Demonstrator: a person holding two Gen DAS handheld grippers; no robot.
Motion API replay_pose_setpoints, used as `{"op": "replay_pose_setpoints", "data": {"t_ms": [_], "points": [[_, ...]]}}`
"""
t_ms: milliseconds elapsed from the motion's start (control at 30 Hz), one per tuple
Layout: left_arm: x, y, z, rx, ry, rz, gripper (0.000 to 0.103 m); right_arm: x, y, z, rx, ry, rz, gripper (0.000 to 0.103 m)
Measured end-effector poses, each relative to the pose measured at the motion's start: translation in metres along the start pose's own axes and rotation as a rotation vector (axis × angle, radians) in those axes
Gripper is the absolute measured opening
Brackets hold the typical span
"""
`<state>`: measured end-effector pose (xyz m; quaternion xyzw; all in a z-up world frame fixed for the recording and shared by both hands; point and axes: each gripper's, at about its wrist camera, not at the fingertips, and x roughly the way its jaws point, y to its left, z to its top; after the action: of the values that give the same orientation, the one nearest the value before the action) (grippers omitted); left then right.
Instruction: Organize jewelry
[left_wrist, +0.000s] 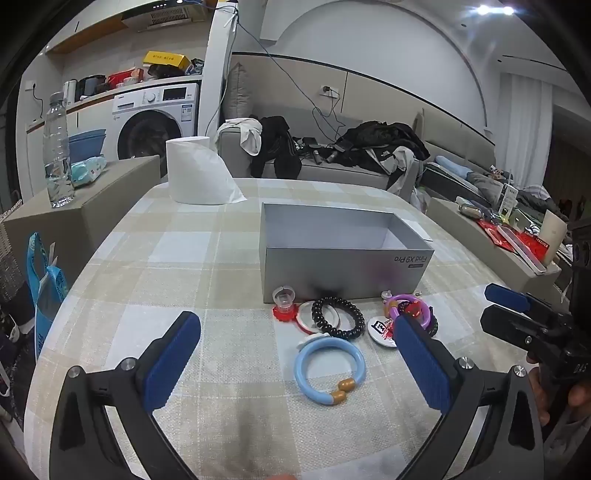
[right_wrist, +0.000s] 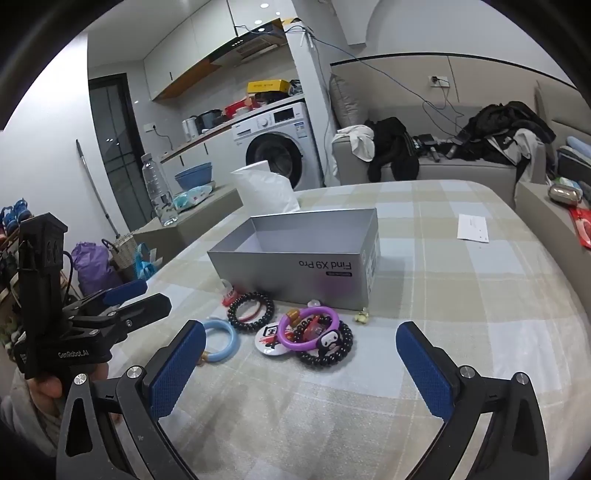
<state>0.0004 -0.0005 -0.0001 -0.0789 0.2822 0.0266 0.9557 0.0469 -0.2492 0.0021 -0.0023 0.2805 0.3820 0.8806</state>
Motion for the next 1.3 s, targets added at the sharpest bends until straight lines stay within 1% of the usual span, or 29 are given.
{"op": "replay_pose_setpoints", "data": {"t_ms": [100, 133, 200, 300, 367, 500, 900, 1300], "points": [[0.0, -0.001, 0.0, -0.003, -0.005, -0.002, 0.102, 0.001, 0.0, 0.0, 0.007, -0.008, 0.017, 0.103], [0.0, -0.001, 0.0, -0.003, -0.004, -0.002, 0.102, -0.001, 0.001, 0.0, 0.006, -0.023, 0.023, 0.103], [-0.001, -0.002, 0.0, -0.006, -0.005, -0.006, 0.102, 0.001, 0.0, 0.001, 0.012, -0.02, 0.029, 0.103], [0.001, -0.001, 0.0, -0.008, 0.0, -0.006, 0.102, -0.005, 0.0, -0.004, 0.025, -0.046, 0.046, 0.103], [-0.002, -0.002, 0.001, -0.003, 0.001, -0.009, 0.102, -0.001, -0.004, -0.002, 0.032, -0.036, 0.053, 0.103], [-0.001, -0.004, 0.0, 0.002, 0.0, -0.01, 0.102, -0.002, -0.005, -0.004, 0.04, -0.046, 0.062, 0.103], [-0.001, -0.007, -0.002, 0.008, -0.006, -0.003, 0.102, -0.003, -0.011, -0.005, 0.068, -0.053, 0.066, 0.103], [-0.001, -0.004, -0.002, -0.003, -0.001, 0.001, 0.102, -0.003, -0.011, -0.005, 0.066, -0.05, 0.057, 0.103]]}}
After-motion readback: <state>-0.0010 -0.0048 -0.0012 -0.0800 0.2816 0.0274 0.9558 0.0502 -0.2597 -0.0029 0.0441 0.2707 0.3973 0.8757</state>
